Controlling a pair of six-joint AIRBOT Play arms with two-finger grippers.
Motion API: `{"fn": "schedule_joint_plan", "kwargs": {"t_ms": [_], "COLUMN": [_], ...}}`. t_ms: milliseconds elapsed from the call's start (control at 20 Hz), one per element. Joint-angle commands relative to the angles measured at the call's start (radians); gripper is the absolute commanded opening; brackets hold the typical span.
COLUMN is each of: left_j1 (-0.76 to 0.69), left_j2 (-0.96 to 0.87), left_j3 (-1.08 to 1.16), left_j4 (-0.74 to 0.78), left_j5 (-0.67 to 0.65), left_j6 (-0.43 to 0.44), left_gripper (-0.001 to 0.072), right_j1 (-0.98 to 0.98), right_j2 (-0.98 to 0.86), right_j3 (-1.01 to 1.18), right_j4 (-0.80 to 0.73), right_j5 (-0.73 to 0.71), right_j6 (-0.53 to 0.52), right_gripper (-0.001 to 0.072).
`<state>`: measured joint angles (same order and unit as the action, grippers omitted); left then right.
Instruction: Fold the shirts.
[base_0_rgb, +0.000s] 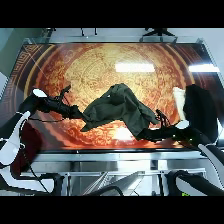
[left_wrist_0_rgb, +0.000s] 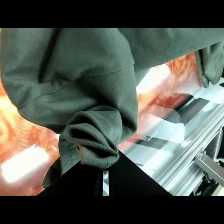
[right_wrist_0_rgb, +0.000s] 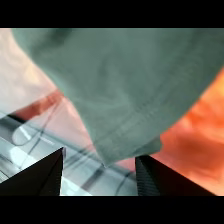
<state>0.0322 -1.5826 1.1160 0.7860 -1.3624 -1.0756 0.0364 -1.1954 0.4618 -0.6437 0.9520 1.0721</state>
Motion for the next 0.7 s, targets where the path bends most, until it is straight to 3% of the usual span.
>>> {"fn": "schedule_joint_plan", "kwargs": {"t_ms": [0,50,100,150,350,500,650], "left_j1": [0.006,0.006,0.006,0.006,0.040,0.151,0.296], "left_j2": [-0.001,-0.001,0.000,0.004,0.151,0.372,0.627], "left_j3": [0.001,0.001,0.001,0.001,0.001,0.026,0.179], "left_j4": [0.000,0.000,0.000,-0.001,-0.016,-0.164,-0.285], "left_j5": [-0.003,-0.003,-0.005,-0.003,-0.018,-0.087,-0.100], "left_j6": [0.001,0.001,0.001,0.001,0.002,0.002,0.001], "left_gripper": [0.0017,0.0017,0.0017,0.0017,0.0016,0.0016,0.0016], "right_j1": [0.027,0.027,0.027,0.027,0.004,-0.102,-0.269], "right_j2": [-0.021,-0.021,-0.021,-0.017,0.109,0.335,0.542], "right_j3": [-0.009,-0.006,0.000,0.014,0.136,0.339,0.610], "right_j4": [0.121,0.163,0.187,0.194,0.196,0.196,0.192], "right_j5": [-0.098,-0.105,-0.106,-0.096,0.083,0.237,0.289], "right_j6": [-0.090,-0.125,-0.140,-0.142,-0.128,-0.072,-0.027], "right_gripper": [0.0443,0.0183,0.0051,0.0017,0.0016,0.0016,0.0016]}}
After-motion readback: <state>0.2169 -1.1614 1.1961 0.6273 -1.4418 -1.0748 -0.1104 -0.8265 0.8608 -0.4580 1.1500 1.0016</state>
